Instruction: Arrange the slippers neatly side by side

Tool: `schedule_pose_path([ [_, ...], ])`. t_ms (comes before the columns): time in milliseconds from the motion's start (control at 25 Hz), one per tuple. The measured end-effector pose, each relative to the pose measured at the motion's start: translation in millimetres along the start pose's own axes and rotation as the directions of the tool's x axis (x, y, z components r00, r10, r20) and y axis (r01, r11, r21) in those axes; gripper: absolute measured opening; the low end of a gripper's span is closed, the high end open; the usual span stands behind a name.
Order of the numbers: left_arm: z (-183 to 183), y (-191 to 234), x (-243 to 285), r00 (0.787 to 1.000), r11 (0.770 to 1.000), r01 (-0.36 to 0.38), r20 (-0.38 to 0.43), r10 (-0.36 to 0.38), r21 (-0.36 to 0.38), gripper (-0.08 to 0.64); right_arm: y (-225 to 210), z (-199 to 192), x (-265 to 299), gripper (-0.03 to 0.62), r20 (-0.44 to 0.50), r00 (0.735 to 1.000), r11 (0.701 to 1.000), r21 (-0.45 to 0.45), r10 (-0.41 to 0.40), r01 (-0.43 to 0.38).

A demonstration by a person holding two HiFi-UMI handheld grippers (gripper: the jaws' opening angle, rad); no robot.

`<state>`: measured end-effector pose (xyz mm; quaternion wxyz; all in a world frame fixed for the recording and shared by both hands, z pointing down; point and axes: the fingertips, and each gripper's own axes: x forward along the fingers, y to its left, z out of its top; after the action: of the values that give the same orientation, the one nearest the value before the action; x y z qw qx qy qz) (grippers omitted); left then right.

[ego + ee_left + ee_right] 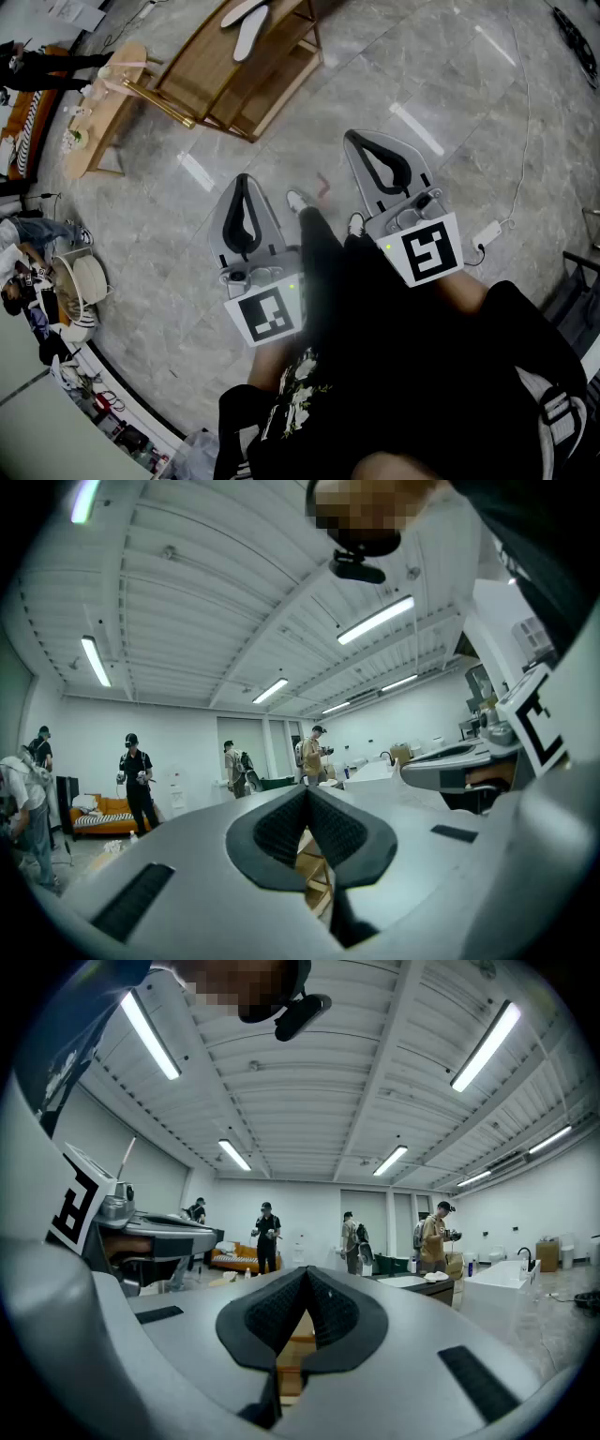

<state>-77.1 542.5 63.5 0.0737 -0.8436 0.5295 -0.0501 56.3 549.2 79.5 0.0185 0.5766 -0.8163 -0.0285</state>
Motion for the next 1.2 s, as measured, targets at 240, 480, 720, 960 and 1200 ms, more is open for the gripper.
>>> schedule_pose_path([
  [240,0.7,-1.5,4.5,1.0,1.0,0.004,0.004,-0.004,0.007,0.002,-2.1,1.3,0.4,-0.003,0.004,1.0,1.0,-0.002,-0.001,0.001],
  [480,0.0,-1.1,9.2,1.0,1.0,0.012,0.004,-0.012,0.015,0.002,-0.4,3.8,3.6,-0.002,0.034,0.999,1.0,0.004,0.027,-0.027],
  [720,-2.9,5.1,15.8,1.0,1.0,0.021,0.003,-0.021,0.024,0.002,1.1,-0.4,13.5,-0.002,0.024,0.999,0.999,0.011,0.03,-0.03],
  [960,-2.7,26.8,28.0,1.0,0.999,0.029,-0.004,-0.029,0.013,0.002,5.2,7.4,33.1,-0.002,0.022,0.999,0.999,0.017,0.027,-0.028],
  [1200,-3.1,37.7,55.5,0.998,0.998,0.069,-0.005,-0.068,0.017,0.002,-8.7,9.1,48.4,-0.002,0.018,1.0,0.999,0.023,-0.025,0.025],
])
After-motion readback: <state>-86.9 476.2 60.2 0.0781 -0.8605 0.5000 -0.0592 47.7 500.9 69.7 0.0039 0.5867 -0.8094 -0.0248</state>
